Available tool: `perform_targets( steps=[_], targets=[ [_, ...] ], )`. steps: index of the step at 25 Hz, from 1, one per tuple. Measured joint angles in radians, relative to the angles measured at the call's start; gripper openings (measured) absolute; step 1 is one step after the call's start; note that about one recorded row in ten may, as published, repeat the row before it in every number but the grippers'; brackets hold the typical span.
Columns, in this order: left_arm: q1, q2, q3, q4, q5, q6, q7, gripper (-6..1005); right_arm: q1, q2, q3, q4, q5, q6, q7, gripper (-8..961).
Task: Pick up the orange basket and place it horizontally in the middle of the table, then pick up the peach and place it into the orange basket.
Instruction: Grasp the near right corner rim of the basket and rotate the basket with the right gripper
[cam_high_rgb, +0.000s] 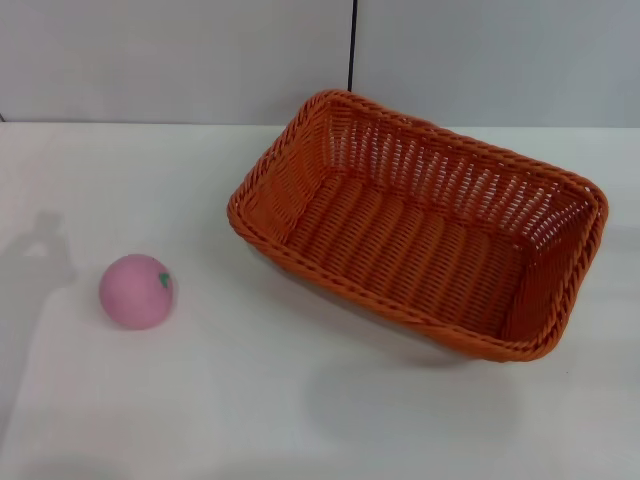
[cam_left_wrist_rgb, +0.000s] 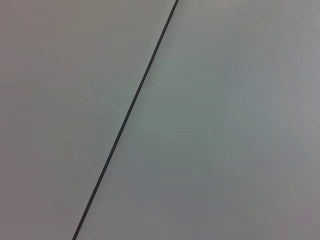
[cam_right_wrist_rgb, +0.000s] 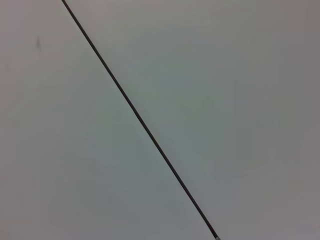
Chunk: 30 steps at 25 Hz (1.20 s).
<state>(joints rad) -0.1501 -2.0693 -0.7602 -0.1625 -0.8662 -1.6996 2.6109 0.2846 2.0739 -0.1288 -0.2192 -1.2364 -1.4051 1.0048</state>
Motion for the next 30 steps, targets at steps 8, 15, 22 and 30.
perform_targets(
  steps=[8, 15, 22, 30],
  targets=[
    [0.0, 0.003, 0.025, 0.005, 0.002, -0.008, -0.018, 59, 0.001, 0.0, 0.0, 0.001, 0.0, 0.0, 0.0, 450],
    [0.0, 0.001, 0.011, 0.009, -0.006, -0.008, -0.045, 12, 0.0, 0.0, 0.0, 0.001, 0.0, 0.0, 0.0, 472],
    [0.0, 0.003, 0.013, 0.008, -0.005, -0.009, -0.078, 13, -0.001, 0.0, 0.003, 0.001, 0.0, 0.0, 0.0, 494],
    [0.0, 0.0, 0.007, 0.001, -0.008, -0.009, -0.078, 231, 0.002, -0.001, 0.007, -0.005, 0.0, -0.004, 0.0, 519]
  ],
)
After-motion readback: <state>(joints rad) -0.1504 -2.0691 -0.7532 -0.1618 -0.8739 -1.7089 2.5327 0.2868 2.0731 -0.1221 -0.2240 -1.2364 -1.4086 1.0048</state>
